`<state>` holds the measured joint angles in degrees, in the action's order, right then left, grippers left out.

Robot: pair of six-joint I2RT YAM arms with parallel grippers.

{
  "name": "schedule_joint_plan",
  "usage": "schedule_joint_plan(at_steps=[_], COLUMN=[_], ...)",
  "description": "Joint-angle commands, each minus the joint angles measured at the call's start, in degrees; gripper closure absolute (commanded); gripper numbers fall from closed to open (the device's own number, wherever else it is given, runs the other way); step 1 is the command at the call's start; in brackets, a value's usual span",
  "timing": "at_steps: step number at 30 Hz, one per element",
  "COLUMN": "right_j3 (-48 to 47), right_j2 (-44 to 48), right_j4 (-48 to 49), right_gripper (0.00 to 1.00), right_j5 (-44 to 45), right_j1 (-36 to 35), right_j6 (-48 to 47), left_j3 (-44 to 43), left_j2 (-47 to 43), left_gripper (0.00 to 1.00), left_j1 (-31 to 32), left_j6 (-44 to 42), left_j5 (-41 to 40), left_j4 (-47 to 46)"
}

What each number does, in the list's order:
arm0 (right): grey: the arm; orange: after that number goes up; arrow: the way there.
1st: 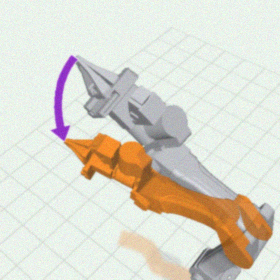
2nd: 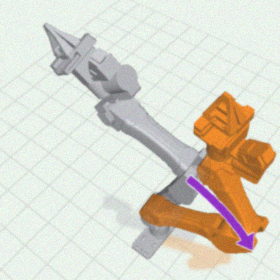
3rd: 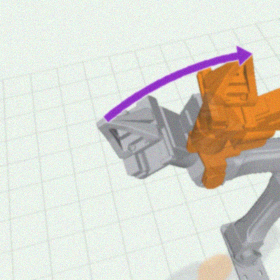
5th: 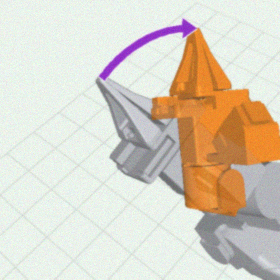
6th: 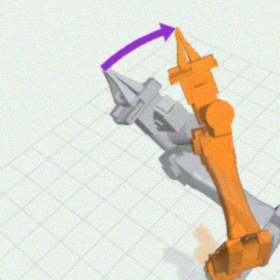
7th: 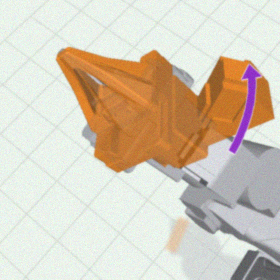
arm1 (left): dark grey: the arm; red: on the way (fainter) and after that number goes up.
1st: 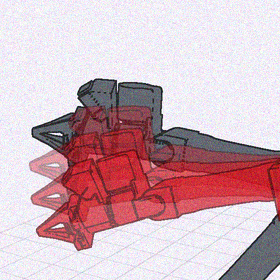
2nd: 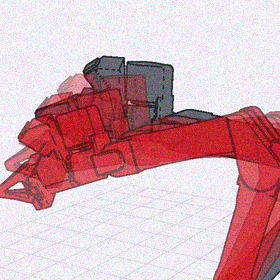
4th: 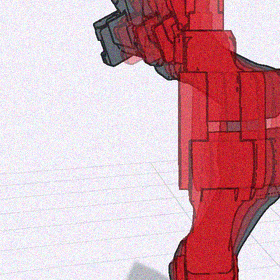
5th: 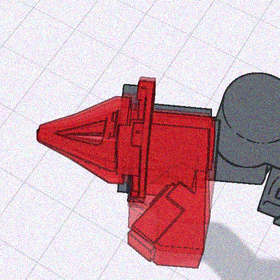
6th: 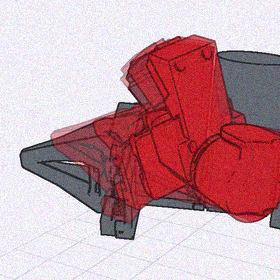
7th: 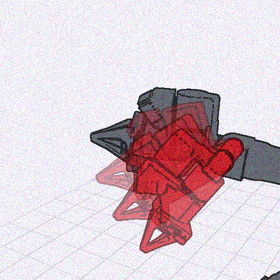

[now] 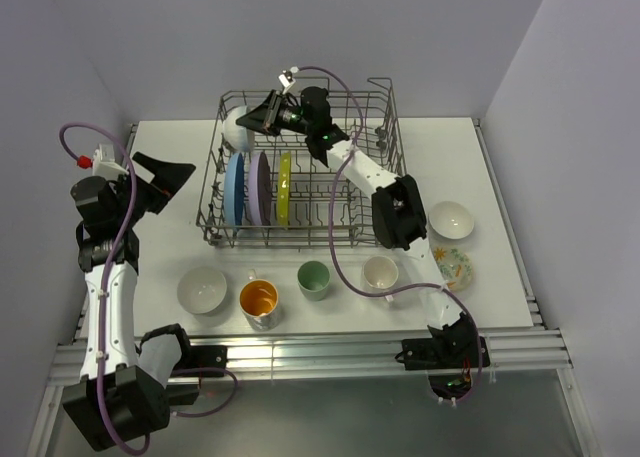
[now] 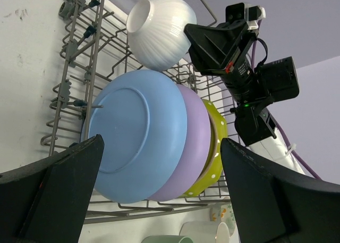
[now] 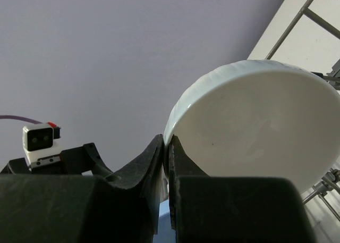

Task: Load the mixed dishes into the dish rack
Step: Insert the bowl into the dish rack

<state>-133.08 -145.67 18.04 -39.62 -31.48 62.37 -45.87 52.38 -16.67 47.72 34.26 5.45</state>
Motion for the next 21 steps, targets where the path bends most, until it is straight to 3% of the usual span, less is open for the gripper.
schedule_joint_plan(at_steps=[1,21], right_j3=[-4.2,-0.4], right_j2=[-0.4,-0.4], right_j4=[8.1,3.0], right_gripper=[1.0,1.0], right_j5=[-0.4,4.1], right_j1=[1.1,2.1], right_j6=[2.1,7.2], left_j3=[-0.5,-0.8], left_j2=[0.4,2.4], left_gripper=[0.01,0.01], left_j1=[0.2,0.2], left_j6=[-1.1,-1.8], left_j5=[0.5,0.3], left_j4=[0.0,0.5])
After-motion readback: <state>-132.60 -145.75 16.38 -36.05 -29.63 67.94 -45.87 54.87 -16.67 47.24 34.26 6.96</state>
